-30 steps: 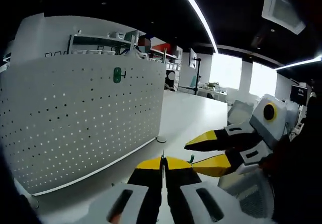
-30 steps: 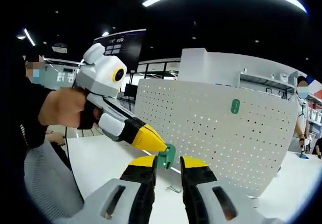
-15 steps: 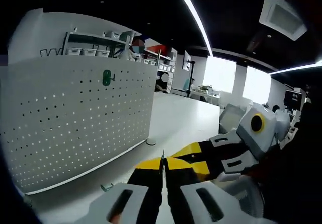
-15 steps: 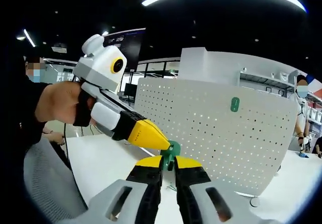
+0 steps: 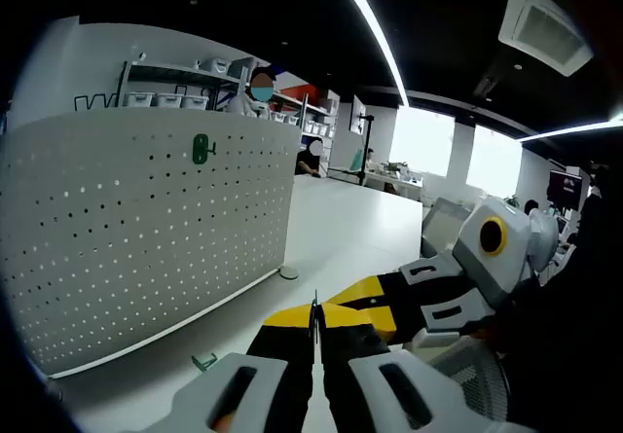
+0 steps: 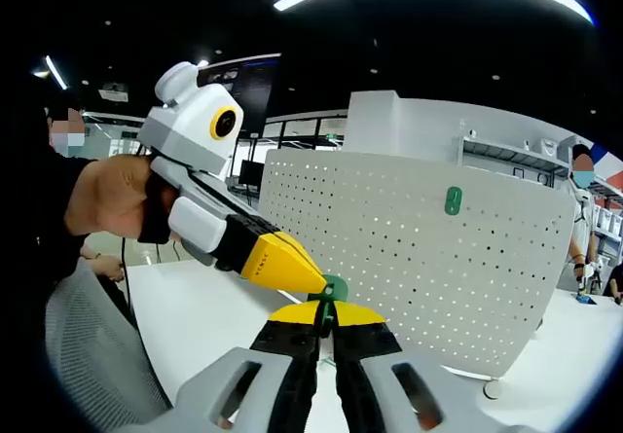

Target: Insert the hook assembly into the mounting plate slot until the hook locks in place.

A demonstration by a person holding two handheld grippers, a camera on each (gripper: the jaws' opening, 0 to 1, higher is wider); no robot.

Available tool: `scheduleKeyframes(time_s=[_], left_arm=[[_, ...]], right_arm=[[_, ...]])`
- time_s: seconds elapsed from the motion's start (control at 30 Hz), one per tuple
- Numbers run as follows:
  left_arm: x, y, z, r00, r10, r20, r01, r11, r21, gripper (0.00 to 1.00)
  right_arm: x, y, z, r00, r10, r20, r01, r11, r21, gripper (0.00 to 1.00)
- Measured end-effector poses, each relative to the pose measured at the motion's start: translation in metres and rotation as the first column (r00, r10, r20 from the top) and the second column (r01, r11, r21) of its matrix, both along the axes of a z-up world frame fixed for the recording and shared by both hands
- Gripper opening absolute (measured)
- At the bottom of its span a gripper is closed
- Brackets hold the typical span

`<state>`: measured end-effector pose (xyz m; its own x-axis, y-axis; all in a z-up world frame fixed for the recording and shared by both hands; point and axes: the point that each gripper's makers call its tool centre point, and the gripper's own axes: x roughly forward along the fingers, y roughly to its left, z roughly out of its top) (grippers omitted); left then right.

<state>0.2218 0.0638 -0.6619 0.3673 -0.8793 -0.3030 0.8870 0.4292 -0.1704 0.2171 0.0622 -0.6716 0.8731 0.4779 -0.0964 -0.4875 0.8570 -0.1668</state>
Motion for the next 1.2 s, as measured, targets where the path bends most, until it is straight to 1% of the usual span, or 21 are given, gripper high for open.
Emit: scheduleKeyframes(time_s=[0.17,0.27,0.37,0.5,0.57,0.7,0.83,0.9,1.0,1.2], left_arm=[[-0.001,-0.001,0.004,1.0,0.001,0.024,-0.001,1.0,-0.018,0.01],[0.0,-0.001,0.006,0.998,0.0,0.061,0.001,1.0,-0.021,0.02],[0.001,0.0,0.006,0.997,-0.001,0.074,0.003,1.0,-0.014,0.02],[0.003,0.005,0.008,0.995,0.015,0.1,-0.013,1.0,-0.021,0.09],[0.004,0.008,0.011,0.993,0.024,0.114,-0.02,0.999,-0.036,0.1],[0.006,0.016,0.01,0.992,0.042,0.123,-0.034,0.997,-0.067,0.14],[0.006,0.021,0.006,0.99,0.059,0.126,-0.048,0.995,-0.092,0.21],[0.005,0.023,0.004,0.989,0.067,0.135,-0.055,0.995,-0.087,0.25],[0.006,0.028,0.001,0.982,0.084,0.168,-0.073,0.995,-0.07,0.29],[0.006,0.034,-0.008,0.976,0.111,0.189,-0.101,0.993,-0.061,0.38]], right_arm=[[0.0,-0.002,0.004,1.0,-0.009,-0.002,0.009,1.0,0.01,0.01],[0.002,-0.002,0.007,1.0,-0.013,-0.008,0.013,1.0,0.012,0.01],[0.003,-0.002,0.01,1.0,-0.014,-0.003,0.014,1.0,0.015,0.01],[0.006,-0.005,0.012,1.0,-0.024,-0.002,0.024,1.0,0.015,0.01],[0.008,-0.008,0.012,0.999,-0.032,-0.002,0.032,0.999,0.014,0.01],[0.012,-0.014,0.015,0.999,-0.046,0.001,0.046,0.999,0.015,0.01],[0.014,-0.018,0.021,0.998,-0.057,0.011,0.056,0.998,0.018,0.01],[0.016,-0.02,0.023,0.998,-0.061,0.015,0.061,0.998,0.018,0.01],[0.019,-0.024,0.025,0.997,-0.069,0.019,0.069,0.997,0.018,0.01],[0.026,-0.034,0.029,0.996,-0.09,0.026,0.09,0.996,0.021,0.01]])
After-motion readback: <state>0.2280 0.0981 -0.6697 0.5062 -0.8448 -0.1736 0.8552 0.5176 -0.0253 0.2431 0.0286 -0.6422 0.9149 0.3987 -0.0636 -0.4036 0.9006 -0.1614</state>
